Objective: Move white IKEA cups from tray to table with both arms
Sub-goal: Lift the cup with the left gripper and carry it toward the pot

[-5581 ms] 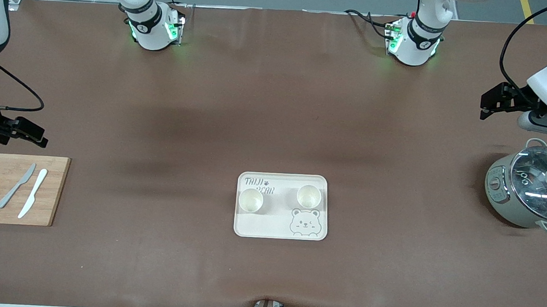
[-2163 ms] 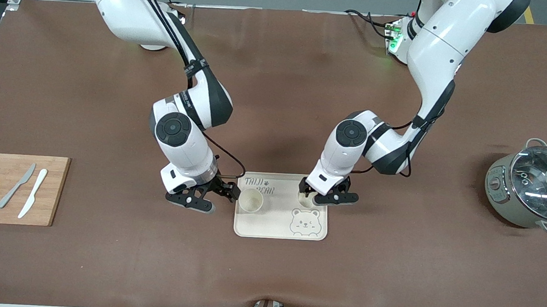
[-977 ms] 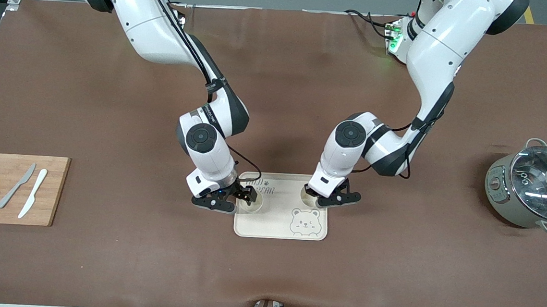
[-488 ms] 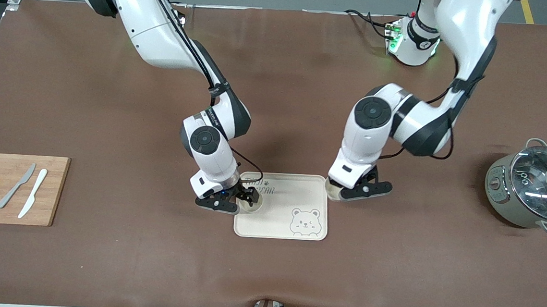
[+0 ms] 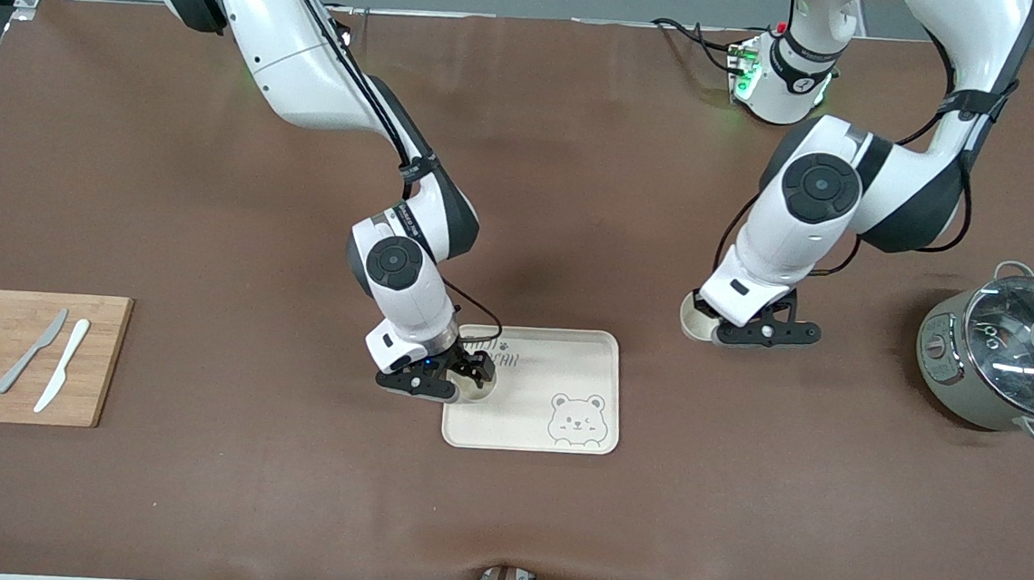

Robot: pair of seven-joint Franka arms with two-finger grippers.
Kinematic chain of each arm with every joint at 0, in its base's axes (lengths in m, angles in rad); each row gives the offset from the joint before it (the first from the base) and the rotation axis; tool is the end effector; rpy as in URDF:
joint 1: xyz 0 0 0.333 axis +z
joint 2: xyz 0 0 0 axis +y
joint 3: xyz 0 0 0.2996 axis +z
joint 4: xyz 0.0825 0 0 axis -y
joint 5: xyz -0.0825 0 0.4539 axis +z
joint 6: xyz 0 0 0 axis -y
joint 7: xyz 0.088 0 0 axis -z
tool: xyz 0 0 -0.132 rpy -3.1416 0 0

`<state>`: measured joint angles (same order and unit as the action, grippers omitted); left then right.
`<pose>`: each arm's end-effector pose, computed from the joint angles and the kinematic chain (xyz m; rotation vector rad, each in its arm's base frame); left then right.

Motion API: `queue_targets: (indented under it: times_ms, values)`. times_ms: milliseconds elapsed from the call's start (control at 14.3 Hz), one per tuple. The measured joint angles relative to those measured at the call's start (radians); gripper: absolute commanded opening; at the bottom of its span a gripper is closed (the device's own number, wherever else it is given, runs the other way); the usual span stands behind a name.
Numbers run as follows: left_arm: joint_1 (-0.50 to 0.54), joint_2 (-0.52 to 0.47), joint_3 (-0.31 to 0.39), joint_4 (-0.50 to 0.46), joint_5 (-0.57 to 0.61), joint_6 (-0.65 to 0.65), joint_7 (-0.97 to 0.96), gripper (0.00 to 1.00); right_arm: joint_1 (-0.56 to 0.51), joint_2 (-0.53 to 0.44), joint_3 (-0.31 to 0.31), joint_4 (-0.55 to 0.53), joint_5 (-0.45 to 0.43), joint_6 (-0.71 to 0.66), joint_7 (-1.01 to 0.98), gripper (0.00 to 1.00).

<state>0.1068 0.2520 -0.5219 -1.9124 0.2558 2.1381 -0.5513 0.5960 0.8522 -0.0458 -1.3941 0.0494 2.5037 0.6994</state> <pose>0.6161 -0.2476 0.3042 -3.0656 -0.0213 -0.0843 0.6823 0.4261 0.1440 -2.9626 0.2449 -0.3114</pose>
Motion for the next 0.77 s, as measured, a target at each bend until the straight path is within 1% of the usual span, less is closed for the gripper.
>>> queue_targets:
  times_ms: [140, 209, 349, 488, 698, 767]
  values:
    - [0.044, -0.034, 0.0, -0.051, -0.052, 0.036, 0.089, 0.0, 0.0, 0.0, -0.001, 0.0, 0.0, 0.0, 0.0, 1.0]
    - [0.072, -0.058, 0.0, -0.093, -0.082, 0.075, 0.147, 0.0, 0.0, 0.0, -0.001, 0.0, 0.0, 0.001, 0.0, 0.87]
    - [0.127, -0.099, 0.0, -0.192, -0.108, 0.16, 0.245, 0.0, 0.0, 0.0, -0.001, 0.0, -0.001, 0.001, 0.0, 0.65]
    - [0.178, -0.121, 0.0, -0.294, -0.122, 0.262, 0.324, 0.0, 0.0, 0.0, -0.001, 0.0, -0.001, 0.001, 0.0, 0.5]
    - [0.24, -0.123, 0.0, -0.412, -0.125, 0.406, 0.41, 0.0, 0.0, 0.001, -0.002, 0.0, -0.002, 0.001, 0.0, 0.25]
    - [0.259, -0.122, 0.0, -0.439, -0.125, 0.438, 0.434, 0.0, 0.0, 0.001, -0.002, 0.0, -0.002, 0.004, 0.0, 0.2]
